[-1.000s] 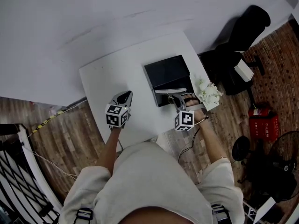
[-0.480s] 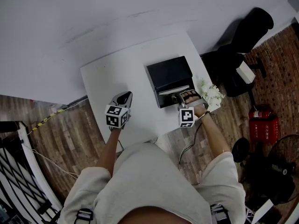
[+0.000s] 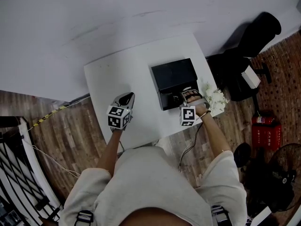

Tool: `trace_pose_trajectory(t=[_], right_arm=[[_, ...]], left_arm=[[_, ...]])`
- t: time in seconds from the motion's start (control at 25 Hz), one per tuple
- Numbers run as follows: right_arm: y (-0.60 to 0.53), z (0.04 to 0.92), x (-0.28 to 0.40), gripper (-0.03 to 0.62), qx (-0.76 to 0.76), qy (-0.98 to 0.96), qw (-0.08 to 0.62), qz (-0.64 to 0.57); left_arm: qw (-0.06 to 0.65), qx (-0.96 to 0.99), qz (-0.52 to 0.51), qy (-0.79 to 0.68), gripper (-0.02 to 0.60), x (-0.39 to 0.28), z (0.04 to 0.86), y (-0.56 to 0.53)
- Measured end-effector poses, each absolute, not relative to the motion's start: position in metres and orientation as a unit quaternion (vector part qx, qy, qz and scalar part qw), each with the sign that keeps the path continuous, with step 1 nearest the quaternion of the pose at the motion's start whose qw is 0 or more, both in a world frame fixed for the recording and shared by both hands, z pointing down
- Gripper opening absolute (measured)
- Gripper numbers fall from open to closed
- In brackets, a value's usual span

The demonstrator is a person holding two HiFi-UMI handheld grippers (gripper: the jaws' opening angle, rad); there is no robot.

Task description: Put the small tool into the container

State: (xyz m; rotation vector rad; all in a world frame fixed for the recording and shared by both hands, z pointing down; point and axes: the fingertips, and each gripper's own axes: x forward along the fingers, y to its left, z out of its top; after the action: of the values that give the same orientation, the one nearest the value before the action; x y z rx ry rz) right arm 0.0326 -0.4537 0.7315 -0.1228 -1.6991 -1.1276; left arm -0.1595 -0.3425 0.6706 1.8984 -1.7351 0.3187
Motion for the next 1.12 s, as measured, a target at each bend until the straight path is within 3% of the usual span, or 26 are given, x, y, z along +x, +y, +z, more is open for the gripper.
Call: trace_pose_trajectory(t=[1.12], right_arm=[[-0.480, 0.762, 0.028, 0.003, -0.039, -0.720, 0.509, -0.470]], left_arm=[[0.284, 0.698, 0.129, -0.645, 0.014, -0.162, 0.680, -0.344]])
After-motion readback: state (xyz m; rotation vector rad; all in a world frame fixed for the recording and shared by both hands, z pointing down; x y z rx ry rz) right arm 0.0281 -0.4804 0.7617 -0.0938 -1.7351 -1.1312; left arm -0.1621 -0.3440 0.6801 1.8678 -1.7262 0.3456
